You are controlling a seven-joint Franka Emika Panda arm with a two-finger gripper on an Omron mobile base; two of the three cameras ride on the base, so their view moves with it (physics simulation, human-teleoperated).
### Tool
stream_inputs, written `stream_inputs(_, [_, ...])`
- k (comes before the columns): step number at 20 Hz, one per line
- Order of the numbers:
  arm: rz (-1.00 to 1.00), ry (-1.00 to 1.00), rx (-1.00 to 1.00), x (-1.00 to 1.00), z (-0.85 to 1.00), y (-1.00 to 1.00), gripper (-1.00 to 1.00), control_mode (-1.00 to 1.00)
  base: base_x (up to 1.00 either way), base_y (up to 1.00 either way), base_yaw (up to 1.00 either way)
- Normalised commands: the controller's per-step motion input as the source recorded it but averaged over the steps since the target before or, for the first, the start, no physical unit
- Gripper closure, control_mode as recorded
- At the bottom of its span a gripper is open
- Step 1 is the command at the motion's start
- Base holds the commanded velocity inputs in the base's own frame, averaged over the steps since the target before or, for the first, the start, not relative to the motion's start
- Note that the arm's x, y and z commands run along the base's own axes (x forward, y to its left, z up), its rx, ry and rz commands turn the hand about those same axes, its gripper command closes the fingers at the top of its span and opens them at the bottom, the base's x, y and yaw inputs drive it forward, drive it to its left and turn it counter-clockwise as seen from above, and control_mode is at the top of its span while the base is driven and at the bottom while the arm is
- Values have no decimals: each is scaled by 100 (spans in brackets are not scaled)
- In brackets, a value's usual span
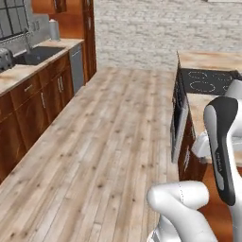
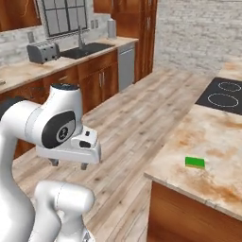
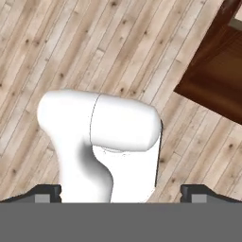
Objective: Place the sponge inside the microwave to prepare for sanitizing.
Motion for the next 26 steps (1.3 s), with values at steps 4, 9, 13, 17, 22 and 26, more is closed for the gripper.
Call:
stream_inputs(4, [0,0,0,0,0,0,-100,100,61,-5,-63])
stream_inputs(9, [0,0,0,0,0,0,-100,100,67,-30,-57])
stream_inputs(13, [0,0,0,0,0,0,-100,100,31,-69,-35])
stream_inputs(17, [0,0,0,0,0,0,-100,100,5,-38,-25])
stream_inputs(22, [0,0,0,0,0,0,-100,100,18,-1,-5])
stream_inputs(26, [0,0,0,0,0,0,-100,100,48,0,0])
